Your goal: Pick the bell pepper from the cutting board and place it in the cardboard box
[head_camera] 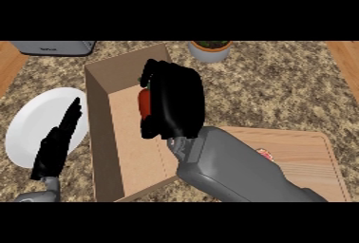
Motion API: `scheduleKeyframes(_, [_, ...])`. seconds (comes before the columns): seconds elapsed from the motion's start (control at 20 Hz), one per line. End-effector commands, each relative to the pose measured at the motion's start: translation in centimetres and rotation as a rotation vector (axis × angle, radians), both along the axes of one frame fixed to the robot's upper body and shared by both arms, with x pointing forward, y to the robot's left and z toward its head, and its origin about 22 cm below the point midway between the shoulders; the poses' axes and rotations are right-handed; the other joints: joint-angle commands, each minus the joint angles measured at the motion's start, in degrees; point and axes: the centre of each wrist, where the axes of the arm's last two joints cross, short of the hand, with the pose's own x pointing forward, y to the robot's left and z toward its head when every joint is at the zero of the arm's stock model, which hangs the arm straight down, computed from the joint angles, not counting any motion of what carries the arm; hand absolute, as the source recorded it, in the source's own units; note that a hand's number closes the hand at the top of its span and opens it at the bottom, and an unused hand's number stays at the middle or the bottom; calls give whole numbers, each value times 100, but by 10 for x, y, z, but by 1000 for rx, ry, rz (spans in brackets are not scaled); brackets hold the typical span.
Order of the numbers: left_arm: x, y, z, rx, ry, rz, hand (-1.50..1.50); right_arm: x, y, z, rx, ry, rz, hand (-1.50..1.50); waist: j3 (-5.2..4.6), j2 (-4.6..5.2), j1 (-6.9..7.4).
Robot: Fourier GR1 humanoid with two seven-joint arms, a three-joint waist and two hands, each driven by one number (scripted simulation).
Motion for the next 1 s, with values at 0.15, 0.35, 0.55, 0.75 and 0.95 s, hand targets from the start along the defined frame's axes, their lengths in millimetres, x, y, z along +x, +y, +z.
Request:
scheduleKeyframes(0.15, [-1,-2,-1,12,2,-15,0,42,16,-37,22,139,-100,150,1,15,63])
scheduleKeyframes(0.35, [1,-11,-5,-12,2,-32,0,58,12,-58,78,204,-179,-150,0,38,136])
scheduleKeyframes(0.55, [5,-12,12,11,-11,-34,0,60,13,-86,106,212,-191,-150,4,37,220])
scheduleKeyframes(0.75, [5,-13,7,15,-10,-36,0,74,8,-88,197,124,-162,-150,5,54,215])
scheduleKeyframes(0.95, [11,-13,14,-15,-10,-32,0,76,5,-76,412,-25,-234,-150,11,32,178])
